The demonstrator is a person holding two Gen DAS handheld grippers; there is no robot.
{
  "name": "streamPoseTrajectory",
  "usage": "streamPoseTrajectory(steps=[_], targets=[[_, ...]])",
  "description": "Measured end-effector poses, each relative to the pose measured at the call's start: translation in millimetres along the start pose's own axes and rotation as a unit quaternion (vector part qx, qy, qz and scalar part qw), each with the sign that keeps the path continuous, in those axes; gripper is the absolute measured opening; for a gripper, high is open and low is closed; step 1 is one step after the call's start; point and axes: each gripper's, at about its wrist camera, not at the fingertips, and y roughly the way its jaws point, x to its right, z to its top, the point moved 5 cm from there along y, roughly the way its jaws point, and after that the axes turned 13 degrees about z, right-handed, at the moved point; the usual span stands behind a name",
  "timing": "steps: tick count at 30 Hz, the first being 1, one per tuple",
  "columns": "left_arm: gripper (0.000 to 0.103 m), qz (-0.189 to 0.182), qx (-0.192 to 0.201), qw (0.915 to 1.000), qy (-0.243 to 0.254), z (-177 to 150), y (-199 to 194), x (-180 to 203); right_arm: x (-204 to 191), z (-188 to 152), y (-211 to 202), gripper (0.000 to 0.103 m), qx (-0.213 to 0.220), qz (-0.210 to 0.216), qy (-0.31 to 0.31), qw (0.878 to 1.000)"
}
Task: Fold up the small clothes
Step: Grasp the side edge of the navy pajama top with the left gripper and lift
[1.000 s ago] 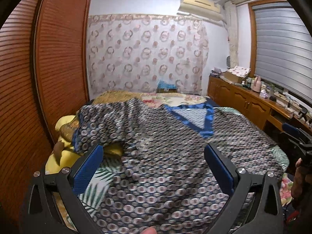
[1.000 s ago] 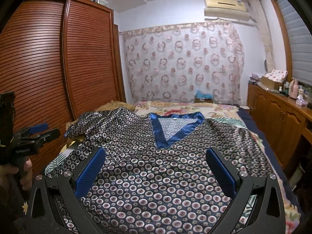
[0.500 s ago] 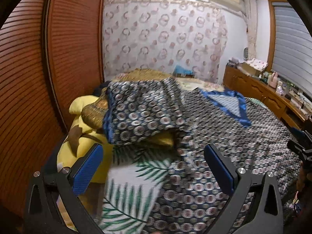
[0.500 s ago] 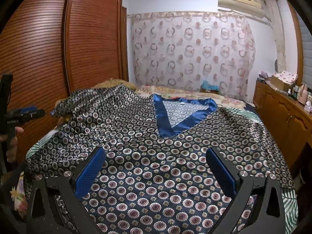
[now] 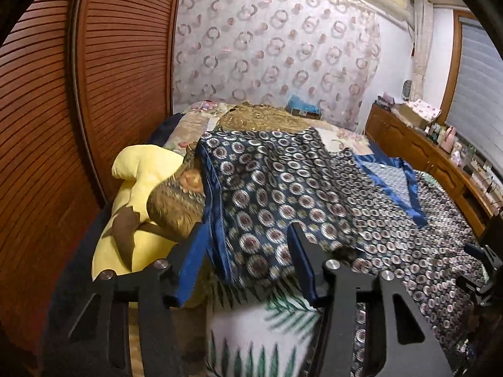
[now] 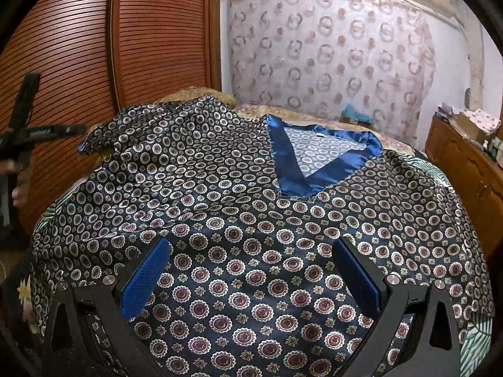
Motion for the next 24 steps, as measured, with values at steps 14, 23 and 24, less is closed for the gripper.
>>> streamPoseTrajectory(steps=[14,23,24], targets=[[0.007,0.036,-0.037,0.9966,0.064,11.5,37.8,-1.1,-3.8,-7.5,-4.8,0.103,0.014,-0.004,-0.01,1.0],[0.005,0.001,0.019,0.9941,0.107,45.7,-4.7,48.1,-4.7,-8.9,-4.0,0.103,0.01,-0.001,-0.01,1.0],[0.005,-0.008,0.024,0.993,0.115,50.2,-8.8,60.3,-4.4,-8.3,-3.7,0.103,0.009,-0.001,-0.01,1.0]])
